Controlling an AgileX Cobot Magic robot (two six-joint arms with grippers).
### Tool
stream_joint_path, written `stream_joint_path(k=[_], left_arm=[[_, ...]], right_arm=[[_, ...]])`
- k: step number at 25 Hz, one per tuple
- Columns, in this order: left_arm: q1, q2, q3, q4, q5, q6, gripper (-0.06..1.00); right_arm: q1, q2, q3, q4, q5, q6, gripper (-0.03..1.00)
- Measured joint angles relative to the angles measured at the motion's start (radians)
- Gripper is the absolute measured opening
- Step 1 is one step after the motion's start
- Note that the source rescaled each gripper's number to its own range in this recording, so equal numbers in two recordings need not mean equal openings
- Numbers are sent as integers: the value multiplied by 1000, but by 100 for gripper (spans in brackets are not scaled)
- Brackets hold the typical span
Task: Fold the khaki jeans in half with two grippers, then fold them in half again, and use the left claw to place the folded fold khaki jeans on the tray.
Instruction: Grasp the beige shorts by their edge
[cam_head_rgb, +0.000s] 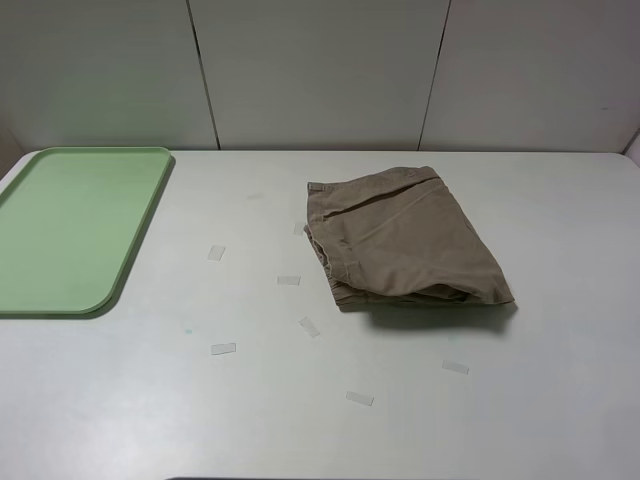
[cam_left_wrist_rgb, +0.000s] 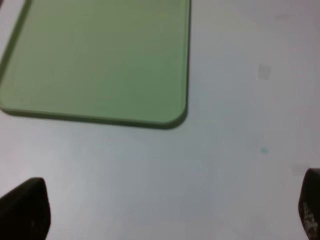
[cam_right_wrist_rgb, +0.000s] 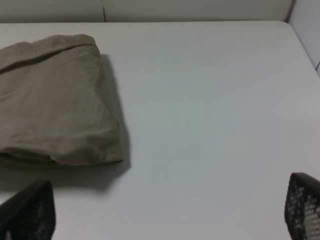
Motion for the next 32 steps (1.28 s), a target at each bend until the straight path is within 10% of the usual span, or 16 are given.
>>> stream_joint_path(k=[17,32], left_arm=[[-97,934,-201,-496,-439,436,100],[-520,1529,-461,-522,-725,288,100]], right_arm=[[0,0,0,0,0,0,100],[0,0,0,0,0,0,100]])
